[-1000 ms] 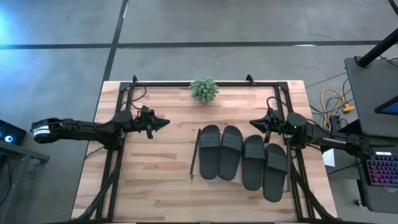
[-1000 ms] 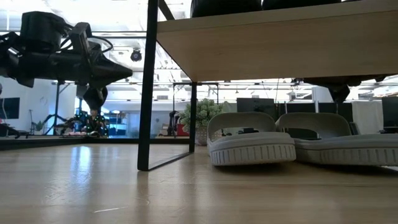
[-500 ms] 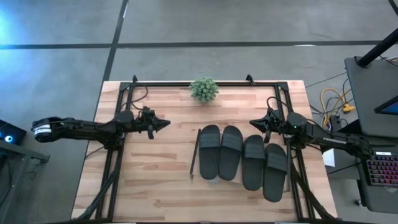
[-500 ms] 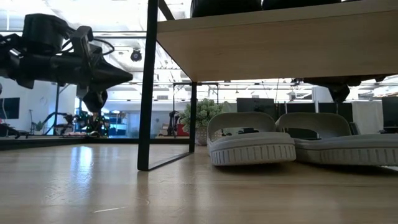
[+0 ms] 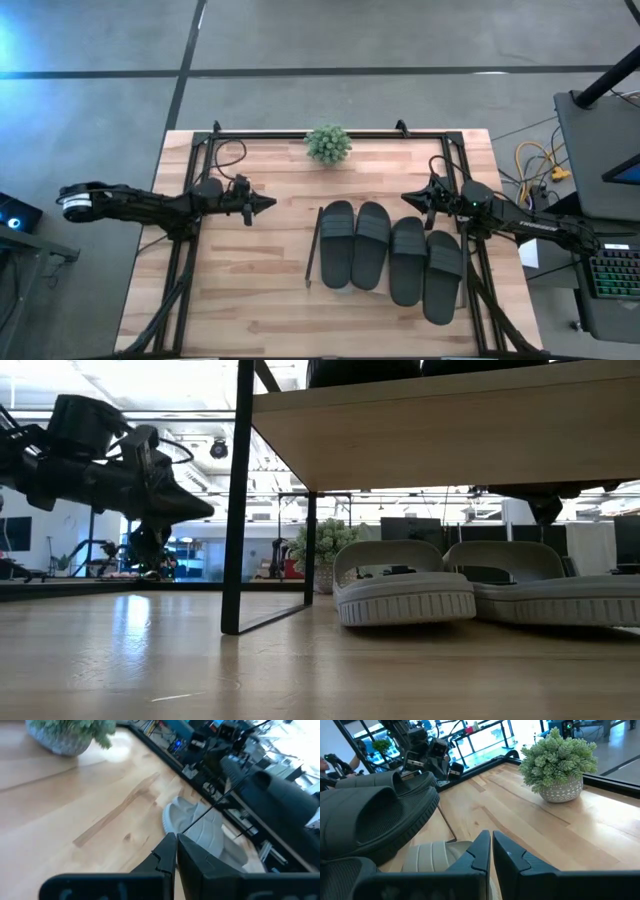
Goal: Pick and place slides into the shelf
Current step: Return to Home Position
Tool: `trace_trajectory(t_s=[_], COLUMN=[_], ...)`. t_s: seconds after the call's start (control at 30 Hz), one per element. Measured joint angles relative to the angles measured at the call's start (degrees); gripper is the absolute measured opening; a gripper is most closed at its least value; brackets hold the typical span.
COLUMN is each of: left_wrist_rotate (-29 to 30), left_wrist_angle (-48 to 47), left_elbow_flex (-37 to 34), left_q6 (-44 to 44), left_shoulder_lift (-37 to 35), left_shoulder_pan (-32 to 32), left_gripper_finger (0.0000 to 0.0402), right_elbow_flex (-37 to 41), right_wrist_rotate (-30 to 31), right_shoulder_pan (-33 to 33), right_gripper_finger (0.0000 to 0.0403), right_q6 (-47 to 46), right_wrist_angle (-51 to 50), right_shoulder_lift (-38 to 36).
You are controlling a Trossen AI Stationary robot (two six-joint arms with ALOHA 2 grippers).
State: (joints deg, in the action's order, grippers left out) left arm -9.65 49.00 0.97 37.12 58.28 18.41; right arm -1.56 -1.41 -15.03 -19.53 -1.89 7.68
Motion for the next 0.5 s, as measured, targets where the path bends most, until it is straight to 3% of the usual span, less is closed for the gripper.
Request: trace_trajectory(t_s=[0.5], left_wrist_rotate=[0.02], left_wrist_angle=[0.01], left_elbow_flex=[0.0], left_q6=[0.0], left_shoulder_lift=[11.17], left_shoulder_pan=[-0.01], left_gripper_finger=[0.0], right_elbow_flex=[0.0], right_wrist_rotate=[0.02], right_shoulder_pan=[0.0], right_gripper_finger=[0.0013], right_q6=[0.02], right_wrist_angle=[0.02], right_shoulder_lift=[0.0])
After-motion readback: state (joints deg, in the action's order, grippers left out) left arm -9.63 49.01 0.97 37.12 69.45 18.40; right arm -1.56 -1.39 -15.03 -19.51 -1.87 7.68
